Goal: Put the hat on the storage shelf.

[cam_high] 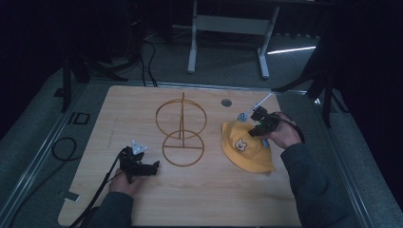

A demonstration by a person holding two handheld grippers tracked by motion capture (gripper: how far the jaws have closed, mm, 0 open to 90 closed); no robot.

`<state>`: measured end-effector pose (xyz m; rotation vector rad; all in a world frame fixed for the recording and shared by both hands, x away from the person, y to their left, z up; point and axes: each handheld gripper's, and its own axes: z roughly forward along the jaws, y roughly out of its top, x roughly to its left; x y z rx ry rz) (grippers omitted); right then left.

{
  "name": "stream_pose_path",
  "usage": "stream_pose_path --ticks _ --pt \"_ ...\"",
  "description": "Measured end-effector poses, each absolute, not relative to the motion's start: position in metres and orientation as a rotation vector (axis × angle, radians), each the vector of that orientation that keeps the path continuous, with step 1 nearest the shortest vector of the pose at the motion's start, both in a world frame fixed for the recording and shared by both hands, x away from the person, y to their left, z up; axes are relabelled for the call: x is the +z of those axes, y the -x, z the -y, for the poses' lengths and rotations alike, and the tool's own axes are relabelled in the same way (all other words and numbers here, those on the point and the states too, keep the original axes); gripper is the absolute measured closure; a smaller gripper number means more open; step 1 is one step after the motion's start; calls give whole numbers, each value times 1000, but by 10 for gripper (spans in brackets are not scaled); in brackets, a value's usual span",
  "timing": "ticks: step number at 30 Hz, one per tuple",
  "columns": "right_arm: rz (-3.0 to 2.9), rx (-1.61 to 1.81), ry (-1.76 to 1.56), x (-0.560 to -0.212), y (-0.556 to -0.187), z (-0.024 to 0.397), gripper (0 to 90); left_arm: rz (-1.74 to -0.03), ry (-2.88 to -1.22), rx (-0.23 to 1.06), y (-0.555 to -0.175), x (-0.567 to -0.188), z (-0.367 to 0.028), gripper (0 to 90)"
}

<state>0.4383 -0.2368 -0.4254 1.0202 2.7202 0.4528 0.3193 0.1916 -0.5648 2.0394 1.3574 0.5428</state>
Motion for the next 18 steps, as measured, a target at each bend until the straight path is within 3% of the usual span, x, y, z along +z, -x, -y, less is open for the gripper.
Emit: stream_pose_path --ticks 18 --pt "-2676 553 -855 -405 -414 228 801 -1358 -2037 544 -319 -565 -191 19"
